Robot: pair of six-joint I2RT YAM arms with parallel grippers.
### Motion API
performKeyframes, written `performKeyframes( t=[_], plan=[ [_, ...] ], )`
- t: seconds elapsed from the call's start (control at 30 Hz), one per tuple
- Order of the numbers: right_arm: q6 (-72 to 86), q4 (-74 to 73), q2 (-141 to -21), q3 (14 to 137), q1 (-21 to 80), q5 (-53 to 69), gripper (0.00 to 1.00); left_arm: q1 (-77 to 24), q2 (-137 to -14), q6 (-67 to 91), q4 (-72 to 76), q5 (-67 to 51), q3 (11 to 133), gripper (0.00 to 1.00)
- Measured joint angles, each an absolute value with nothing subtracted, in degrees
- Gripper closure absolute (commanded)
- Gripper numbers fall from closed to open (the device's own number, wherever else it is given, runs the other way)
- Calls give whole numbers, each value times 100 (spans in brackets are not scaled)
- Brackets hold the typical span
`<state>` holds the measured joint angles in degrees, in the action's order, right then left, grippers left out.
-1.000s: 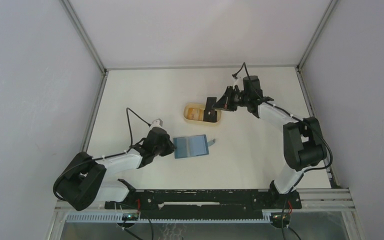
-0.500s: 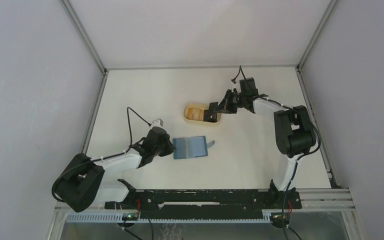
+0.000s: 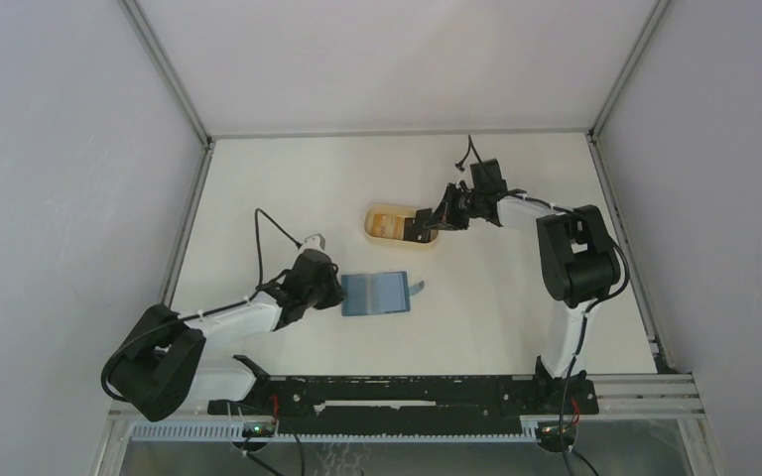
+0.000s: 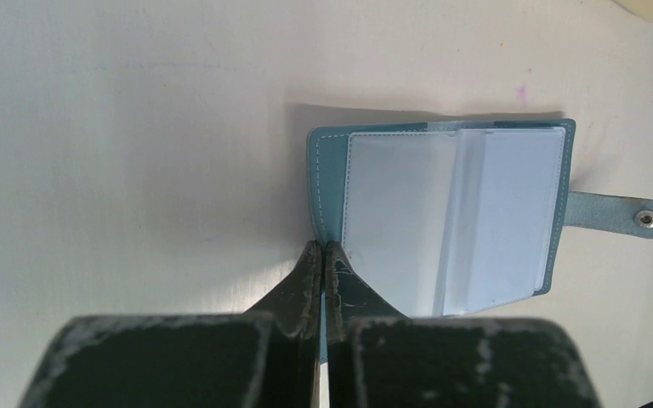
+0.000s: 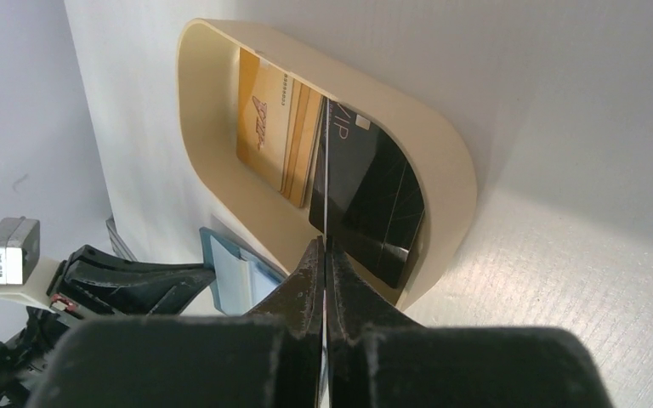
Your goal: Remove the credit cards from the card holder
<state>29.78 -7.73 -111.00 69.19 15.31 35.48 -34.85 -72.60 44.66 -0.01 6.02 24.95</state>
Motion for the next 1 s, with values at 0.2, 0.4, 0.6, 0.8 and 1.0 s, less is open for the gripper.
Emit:
performKeyframes(
  t=[0.2,0.4,0.6,0.8,1.0],
  plan=[
    [2897,-823,-11113,6919,1629,3439,73,-3485,-7251,4276,-276,655,2650,100],
    [2749,-991,-11109,6919,1658,3323,47,-3485,-7063,4248,-449,674,2670,100],
    [2630,-1232,-10530,6919,1658,3151,23,-3485,-6849,4198,-875,670,3063,100],
    [2355,-1415,-9076,6930,1988,2792,15,-3485,-6849,3972,-1028,462,4034,100],
    [2294,-1024,-8060,6532,2740,2744,0,-3485,-6851,3531,-1660,82,5070,100]
  ],
)
